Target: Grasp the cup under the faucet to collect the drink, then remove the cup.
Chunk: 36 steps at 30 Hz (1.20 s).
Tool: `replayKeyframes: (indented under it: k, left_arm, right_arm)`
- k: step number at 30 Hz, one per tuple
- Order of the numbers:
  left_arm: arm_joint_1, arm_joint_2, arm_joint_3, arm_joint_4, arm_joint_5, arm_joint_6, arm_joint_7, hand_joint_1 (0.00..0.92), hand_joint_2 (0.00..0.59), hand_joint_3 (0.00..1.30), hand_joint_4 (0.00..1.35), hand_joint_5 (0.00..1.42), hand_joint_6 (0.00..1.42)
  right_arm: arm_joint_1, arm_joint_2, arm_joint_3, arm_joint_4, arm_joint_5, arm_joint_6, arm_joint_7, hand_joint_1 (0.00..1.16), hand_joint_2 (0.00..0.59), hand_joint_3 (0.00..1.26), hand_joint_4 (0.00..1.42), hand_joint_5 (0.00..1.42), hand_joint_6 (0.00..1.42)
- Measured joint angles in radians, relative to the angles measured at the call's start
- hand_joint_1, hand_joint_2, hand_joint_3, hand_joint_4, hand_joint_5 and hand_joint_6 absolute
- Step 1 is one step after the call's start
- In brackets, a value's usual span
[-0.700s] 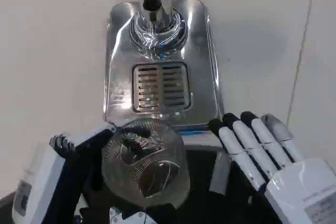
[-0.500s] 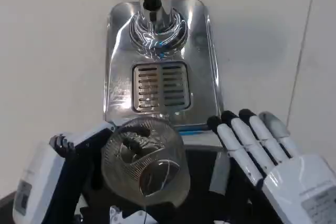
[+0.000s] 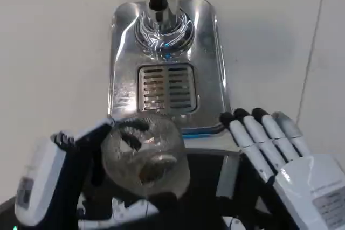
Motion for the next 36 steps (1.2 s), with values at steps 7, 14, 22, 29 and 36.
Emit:
replayKeyframes:
  k: [7, 14, 22, 29, 36]
  left_arm:
    - [-0.135, -0.027, -0.003, 0.080, 0.039, 0.080, 0.008, 0.748, 0.040, 1.10, 1.19, 1.31, 1.42]
    - [-0.333, -0.019, -0.008, 0.248, 0.074, 0.117, 0.059, 0.752, 0.041, 1.10, 1.19, 1.31, 1.42]
    - [-0.498, 0.010, -0.079, 0.472, 0.151, 0.135, 0.151, 0.758, 0.042, 1.10, 1.19, 1.31, 1.42]
    - [-0.632, 0.035, -0.134, 0.639, 0.170, 0.159, 0.210, 0.758, 0.042, 1.10, 1.19, 1.31, 1.42]
    - [-0.779, 0.052, -0.162, 0.821, 0.172, 0.185, 0.254, 0.758, 0.042, 1.10, 1.19, 1.31, 1.42]
  right_arm:
    - [0.047, 0.039, -0.002, 0.005, 0.002, 0.033, -0.016, 0.36, 0.479, 0.00, 0.00, 0.00, 0.00]
    - [0.118, 0.103, -0.004, -0.051, 0.006, 0.070, -0.024, 0.35, 0.481, 0.00, 0.00, 0.00, 0.00]
    - [0.144, 0.136, 0.035, -0.091, -0.034, 0.085, -0.014, 0.35, 0.482, 0.00, 0.00, 0.00, 0.00]
    - [0.146, 0.149, 0.063, -0.092, -0.059, 0.093, 0.000, 0.35, 0.482, 0.00, 0.00, 0.00, 0.00]
    - [0.144, 0.138, 0.063, -0.091, -0.058, 0.094, 0.004, 0.35, 0.486, 0.00, 0.00, 0.00, 0.00]
